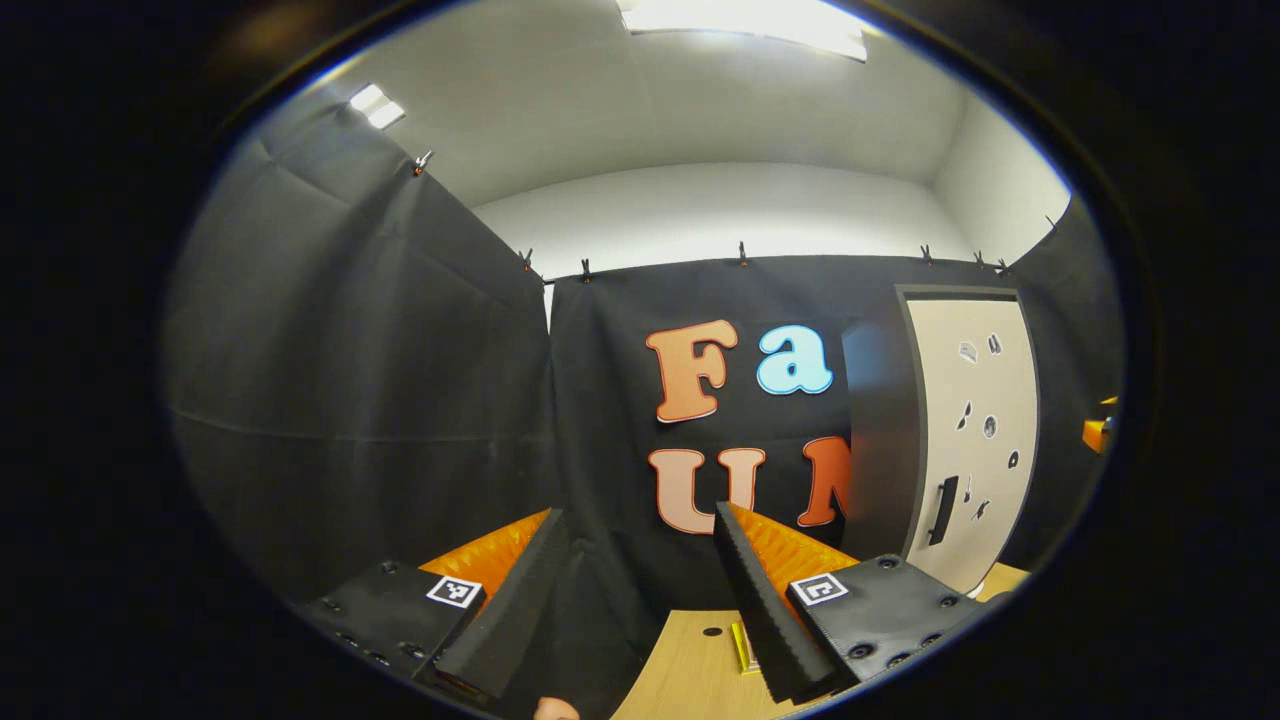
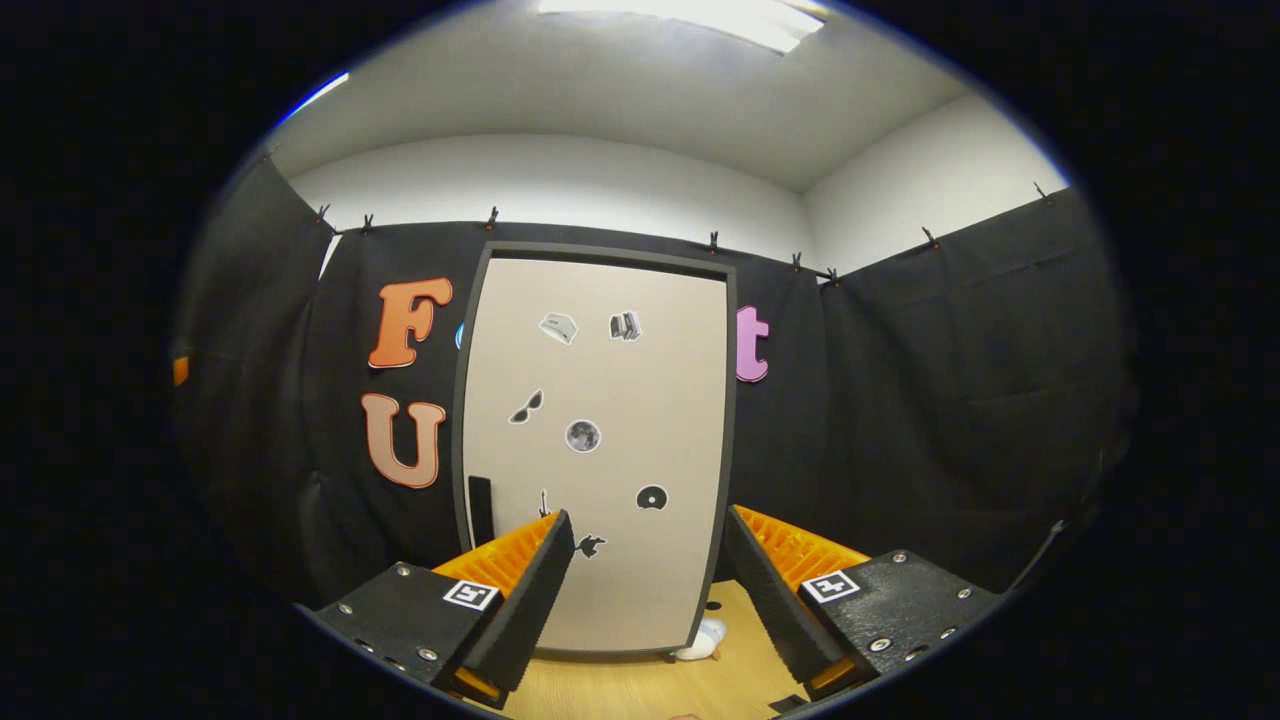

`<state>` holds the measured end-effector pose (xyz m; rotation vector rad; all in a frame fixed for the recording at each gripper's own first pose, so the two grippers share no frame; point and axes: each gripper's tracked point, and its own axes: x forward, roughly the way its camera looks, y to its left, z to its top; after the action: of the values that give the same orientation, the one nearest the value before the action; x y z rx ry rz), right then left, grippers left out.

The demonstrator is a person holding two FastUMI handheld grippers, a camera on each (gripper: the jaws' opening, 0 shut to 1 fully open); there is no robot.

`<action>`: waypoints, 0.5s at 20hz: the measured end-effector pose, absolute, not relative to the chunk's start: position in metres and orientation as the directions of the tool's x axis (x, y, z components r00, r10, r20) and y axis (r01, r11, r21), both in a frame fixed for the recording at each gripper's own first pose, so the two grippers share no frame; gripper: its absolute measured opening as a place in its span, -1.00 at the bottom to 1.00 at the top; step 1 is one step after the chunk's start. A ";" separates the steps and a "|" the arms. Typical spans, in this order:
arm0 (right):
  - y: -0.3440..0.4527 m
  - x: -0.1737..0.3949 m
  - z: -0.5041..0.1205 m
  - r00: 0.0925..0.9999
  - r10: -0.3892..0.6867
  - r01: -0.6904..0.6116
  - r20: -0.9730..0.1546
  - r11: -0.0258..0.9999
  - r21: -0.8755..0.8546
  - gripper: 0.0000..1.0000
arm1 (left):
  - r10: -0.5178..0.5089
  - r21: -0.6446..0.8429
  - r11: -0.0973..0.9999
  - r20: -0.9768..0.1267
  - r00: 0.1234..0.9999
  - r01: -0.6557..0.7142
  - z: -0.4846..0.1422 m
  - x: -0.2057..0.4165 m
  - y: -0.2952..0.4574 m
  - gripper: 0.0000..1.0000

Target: Open the cabinet door with the right hand, grasp the bottle in the cabinet with the left hand and place it on the coaster, then close the cabinet door with the right hand.

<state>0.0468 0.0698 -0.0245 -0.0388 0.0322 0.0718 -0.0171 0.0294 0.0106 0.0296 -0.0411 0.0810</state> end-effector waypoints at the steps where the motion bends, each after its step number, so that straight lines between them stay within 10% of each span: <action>1: 0.079 0.053 -0.027 0.996 0.082 -0.083 -0.033 0.996 -0.028 0.89 | 0.084 0.029 0.996 0.039 0.996 -0.086 0.010 -0.018 0.033 0.86; 10: 0.172 0.103 -0.072 0.978 0.197 -0.199 -0.067 0.979 -0.041 0.89 | 0.145 0.044 0.988 0.002 0.989 -0.145 -0.005 -0.026 0.071 0.92</action>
<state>0.1025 0.1722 -0.0725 -0.0478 0.0624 0.1995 -0.0265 0.0712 -0.0046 0.0445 0.0015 0.1456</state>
